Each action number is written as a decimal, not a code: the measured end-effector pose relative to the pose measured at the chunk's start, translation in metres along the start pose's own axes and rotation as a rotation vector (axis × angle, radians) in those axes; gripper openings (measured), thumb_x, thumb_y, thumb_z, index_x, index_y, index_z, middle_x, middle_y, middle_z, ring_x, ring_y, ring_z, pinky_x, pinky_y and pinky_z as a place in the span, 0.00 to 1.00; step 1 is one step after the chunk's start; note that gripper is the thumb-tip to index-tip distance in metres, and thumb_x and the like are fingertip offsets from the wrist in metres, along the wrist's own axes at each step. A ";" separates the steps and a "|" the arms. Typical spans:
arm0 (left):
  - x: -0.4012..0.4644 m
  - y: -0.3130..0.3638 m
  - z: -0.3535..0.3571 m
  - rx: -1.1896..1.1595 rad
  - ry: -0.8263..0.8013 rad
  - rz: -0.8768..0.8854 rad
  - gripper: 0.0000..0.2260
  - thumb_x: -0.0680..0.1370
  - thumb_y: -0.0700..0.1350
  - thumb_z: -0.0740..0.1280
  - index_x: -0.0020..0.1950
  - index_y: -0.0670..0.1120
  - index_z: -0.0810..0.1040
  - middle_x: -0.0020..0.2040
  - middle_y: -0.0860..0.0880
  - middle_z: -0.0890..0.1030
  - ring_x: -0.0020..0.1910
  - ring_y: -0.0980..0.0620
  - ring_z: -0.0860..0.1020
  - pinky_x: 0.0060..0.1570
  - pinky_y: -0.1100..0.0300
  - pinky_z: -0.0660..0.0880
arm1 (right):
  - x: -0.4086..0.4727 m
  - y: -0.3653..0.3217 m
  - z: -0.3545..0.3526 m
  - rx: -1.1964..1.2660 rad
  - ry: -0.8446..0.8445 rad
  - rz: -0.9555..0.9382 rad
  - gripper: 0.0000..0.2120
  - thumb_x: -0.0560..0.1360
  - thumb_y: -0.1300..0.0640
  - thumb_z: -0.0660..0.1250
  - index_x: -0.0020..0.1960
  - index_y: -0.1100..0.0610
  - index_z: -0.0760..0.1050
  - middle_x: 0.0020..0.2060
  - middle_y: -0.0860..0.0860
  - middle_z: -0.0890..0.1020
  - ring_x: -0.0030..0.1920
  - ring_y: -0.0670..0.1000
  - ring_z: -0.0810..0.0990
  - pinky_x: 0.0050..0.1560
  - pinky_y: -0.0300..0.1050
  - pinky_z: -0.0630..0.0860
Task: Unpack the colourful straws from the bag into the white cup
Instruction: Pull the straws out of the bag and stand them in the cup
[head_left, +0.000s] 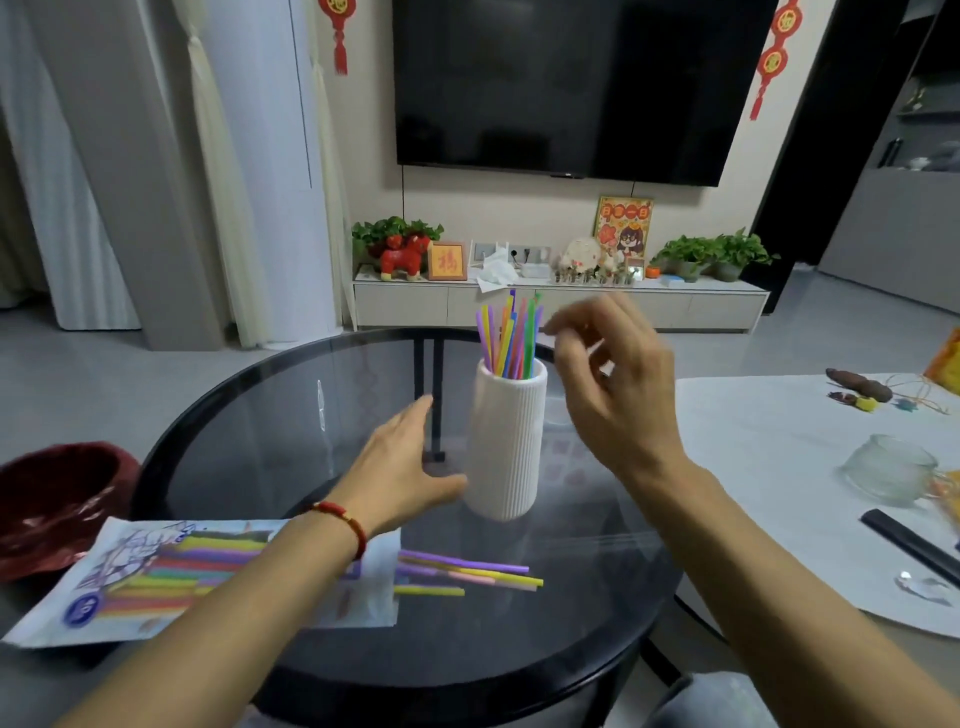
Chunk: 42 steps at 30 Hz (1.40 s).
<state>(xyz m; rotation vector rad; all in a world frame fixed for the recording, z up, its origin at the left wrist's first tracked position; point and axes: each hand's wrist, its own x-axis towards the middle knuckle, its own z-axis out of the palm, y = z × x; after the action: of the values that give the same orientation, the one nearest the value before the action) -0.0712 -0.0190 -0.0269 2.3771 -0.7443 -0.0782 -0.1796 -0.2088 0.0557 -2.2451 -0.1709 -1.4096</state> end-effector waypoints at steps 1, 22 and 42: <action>-0.014 -0.019 -0.006 0.090 -0.051 0.050 0.50 0.67 0.63 0.75 0.82 0.51 0.52 0.80 0.49 0.62 0.77 0.48 0.63 0.73 0.51 0.64 | -0.022 0.003 -0.002 -0.008 -0.094 -0.007 0.11 0.78 0.54 0.62 0.44 0.59 0.79 0.39 0.48 0.80 0.35 0.45 0.76 0.37 0.36 0.76; -0.049 -0.081 0.022 0.575 -0.282 0.266 0.51 0.63 0.68 0.65 0.79 0.62 0.40 0.75 0.52 0.59 0.75 0.48 0.59 0.77 0.39 0.51 | -0.154 0.008 0.095 -0.282 -1.025 -0.130 0.18 0.86 0.41 0.56 0.59 0.56 0.69 0.53 0.55 0.81 0.49 0.58 0.80 0.40 0.51 0.66; -0.043 -0.013 0.054 0.307 0.172 0.623 0.43 0.72 0.61 0.68 0.81 0.46 0.55 0.78 0.47 0.62 0.79 0.47 0.58 0.78 0.43 0.54 | -0.084 0.032 -0.058 -0.739 -1.299 0.051 0.18 0.87 0.39 0.50 0.63 0.52 0.66 0.50 0.55 0.83 0.48 0.62 0.82 0.49 0.56 0.77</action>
<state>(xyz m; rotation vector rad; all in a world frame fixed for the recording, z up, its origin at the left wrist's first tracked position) -0.1139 -0.0184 -0.0832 2.2710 -1.4526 0.5269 -0.2542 -0.2508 -0.0078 -3.3765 0.0149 0.3119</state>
